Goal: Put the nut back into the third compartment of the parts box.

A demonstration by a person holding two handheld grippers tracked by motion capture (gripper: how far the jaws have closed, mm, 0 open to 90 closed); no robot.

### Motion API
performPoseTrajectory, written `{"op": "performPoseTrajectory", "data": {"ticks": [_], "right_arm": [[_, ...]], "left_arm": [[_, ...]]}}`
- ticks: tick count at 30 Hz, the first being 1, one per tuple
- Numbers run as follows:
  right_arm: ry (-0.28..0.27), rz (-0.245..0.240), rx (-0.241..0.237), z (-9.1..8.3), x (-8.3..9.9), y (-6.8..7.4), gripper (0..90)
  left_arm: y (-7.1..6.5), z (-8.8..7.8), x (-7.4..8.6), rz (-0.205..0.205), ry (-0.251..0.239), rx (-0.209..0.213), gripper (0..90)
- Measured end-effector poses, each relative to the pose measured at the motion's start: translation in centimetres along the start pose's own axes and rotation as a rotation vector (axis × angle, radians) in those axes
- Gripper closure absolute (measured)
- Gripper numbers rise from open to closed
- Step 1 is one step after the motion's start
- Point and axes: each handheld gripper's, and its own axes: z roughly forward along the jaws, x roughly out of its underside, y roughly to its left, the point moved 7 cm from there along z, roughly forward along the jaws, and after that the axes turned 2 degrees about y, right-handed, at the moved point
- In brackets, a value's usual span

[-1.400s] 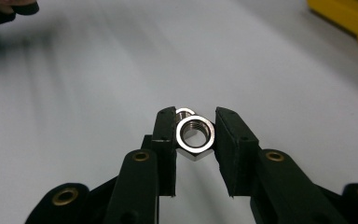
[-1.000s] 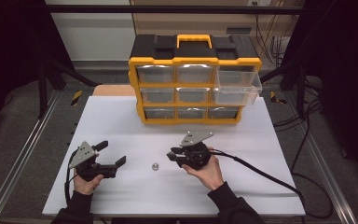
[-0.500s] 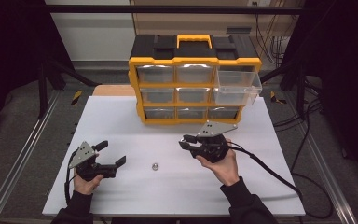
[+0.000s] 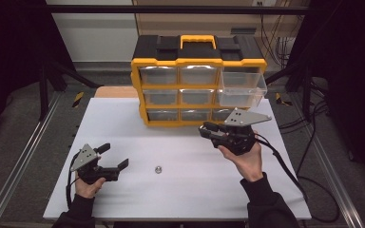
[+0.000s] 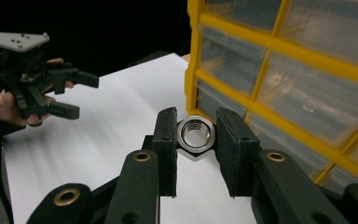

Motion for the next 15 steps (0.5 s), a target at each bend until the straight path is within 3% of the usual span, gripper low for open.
{"op": "performPoseTrajectory", "data": {"ticks": [7,15], "right_arm": [[-0.038,-0.005,0.034,-2.0,-1.9,-0.8,70.2],[-0.104,-0.012,0.099,-4.5,-5.3,-2.3,70.2]], "left_arm": [[0.0,0.0,0.0,0.001,0.001,0.000,3.1],[0.0,0.0,0.0,0.000,0.001,0.000,3.1]]}}
